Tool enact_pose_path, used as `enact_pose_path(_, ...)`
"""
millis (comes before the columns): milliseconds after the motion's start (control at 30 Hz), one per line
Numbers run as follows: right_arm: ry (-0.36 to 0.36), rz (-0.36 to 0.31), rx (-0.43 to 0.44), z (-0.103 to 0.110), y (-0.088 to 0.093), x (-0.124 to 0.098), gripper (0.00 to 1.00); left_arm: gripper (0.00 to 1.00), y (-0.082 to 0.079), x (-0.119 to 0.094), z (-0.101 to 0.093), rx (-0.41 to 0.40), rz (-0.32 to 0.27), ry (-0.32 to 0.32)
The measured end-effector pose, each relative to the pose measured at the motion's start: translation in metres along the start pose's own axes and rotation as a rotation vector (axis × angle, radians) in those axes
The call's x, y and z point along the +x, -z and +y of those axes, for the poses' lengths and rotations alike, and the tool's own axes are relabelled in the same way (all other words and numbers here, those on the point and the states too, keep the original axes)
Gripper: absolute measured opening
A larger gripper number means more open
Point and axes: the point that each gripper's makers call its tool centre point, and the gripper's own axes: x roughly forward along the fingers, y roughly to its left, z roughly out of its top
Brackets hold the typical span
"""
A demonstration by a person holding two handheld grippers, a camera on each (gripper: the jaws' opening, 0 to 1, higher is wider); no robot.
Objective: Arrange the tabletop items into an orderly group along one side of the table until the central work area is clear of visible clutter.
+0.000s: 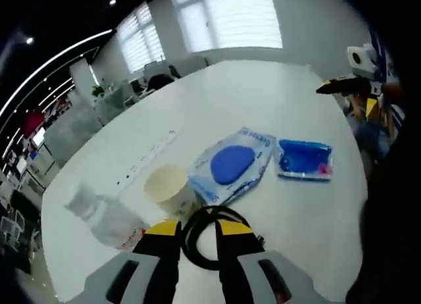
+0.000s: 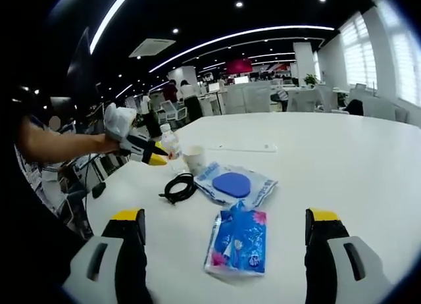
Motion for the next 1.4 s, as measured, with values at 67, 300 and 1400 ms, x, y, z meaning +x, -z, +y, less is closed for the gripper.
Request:
enact_pose_path(67, -0.015, 0.001, -0.011, 0.007, -0.004, 0.007, 0.95, 0.21, 0.007, -0.002, 0.0, -0.032, 0.005, -0.008)
enact_pose_path(300, -0.043, 0.03, -0.013, 0.027, -0.006, 0.034, 0.85, 0.22, 0.029, -0.002, 0.0, -0.171, 0.023, -0.03)
enact_pose_path(1400, -0.072, 0.205, 0.253, 0.092, 0.027, 0.161, 0.43, 0.2, 0.052, 0.029, -0.006, -0.453, 0.044, -0.025)
